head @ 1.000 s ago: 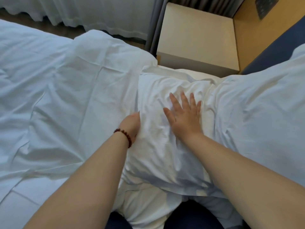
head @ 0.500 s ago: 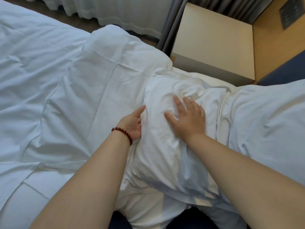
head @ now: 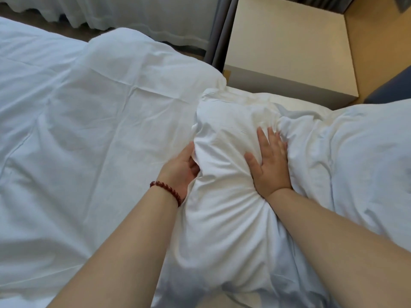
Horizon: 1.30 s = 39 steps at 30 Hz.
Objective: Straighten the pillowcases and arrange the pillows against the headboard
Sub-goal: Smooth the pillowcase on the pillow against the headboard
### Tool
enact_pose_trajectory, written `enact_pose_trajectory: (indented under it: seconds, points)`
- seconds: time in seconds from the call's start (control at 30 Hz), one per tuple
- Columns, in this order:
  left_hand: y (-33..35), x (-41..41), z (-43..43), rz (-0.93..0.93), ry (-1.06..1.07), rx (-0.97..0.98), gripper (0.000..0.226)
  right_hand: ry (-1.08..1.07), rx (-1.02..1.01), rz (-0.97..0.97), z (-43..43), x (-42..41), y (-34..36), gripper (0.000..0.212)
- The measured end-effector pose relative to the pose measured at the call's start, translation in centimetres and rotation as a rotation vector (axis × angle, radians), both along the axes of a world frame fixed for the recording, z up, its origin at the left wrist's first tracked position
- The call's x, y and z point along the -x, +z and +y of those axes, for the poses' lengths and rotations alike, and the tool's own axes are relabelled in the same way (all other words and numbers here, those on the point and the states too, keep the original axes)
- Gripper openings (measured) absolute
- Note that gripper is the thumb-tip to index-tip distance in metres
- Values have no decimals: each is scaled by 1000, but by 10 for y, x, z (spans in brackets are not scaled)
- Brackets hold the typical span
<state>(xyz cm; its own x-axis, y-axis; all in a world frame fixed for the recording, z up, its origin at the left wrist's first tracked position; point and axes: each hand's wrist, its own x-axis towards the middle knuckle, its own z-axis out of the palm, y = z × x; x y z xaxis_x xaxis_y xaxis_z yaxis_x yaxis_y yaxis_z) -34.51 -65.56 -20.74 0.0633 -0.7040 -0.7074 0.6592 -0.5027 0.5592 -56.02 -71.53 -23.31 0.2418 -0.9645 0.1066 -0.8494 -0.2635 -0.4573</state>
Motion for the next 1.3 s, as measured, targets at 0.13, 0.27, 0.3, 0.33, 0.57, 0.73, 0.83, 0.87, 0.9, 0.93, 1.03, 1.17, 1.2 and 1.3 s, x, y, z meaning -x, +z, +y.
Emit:
enact_pose_trajectory:
  seconds: [0.13, 0.27, 0.3, 0.33, 0.57, 0.73, 0.83, 0.87, 0.9, 0.93, 1.03, 1.17, 1.2, 1.3]
  points:
    - [-7, 6, -11, -97, 121, -36, 34, 10, 32, -61, -4, 3, -13, 67]
    - [-6, 0, -10, -165, 278, -1, 22, 26, 30, -89, -7, 3, -17, 67]
    - [-7, -4, -9, -181, 276, 1, 21, 25, 29, -87, -7, 3, -17, 67]
    - [-9, -7, -9, -226, 278, -1, 22, 21, 27, -85, -8, 3, -18, 67]
    - [-15, -12, -21, -1123, 87, 58, 41, 30, 9, -73, -8, 2, -14, 68]
    - [-17, -35, -35, -1225, -48, 18, 37, 19, 29, -66, -9, -1, -15, 68]
    - [4, -36, -58, -1083, -66, 115, 41, 11, 52, -54, -10, -4, -20, 67]
    - [9, -34, -68, -1050, -125, 135, 43, 11, 61, -51, -10, -4, -22, 67]
    - [13, -33, -78, -1009, -187, 136, 48, 11, 67, -52, -11, -4, -23, 67]
    - [14, -33, -86, -949, -245, 124, 54, 10, 69, -57, -11, -4, -24, 67]
    - [7, -37, -90, -904, -343, 102, 46, 17, 70, -68, -11, -4, -26, 67]
    - [-15, -41, -85, -963, -115, 76, 47, 17, 75, -76, -12, -6, -27, 66]
    - [-19, -41, -86, -957, -56, 57, 47, 15, 74, -79, -12, -5, -27, 66]
    - [-25, -39, -86, -945, 82, -11, 49, 17, 72, -90, -11, -5, -26, 66]
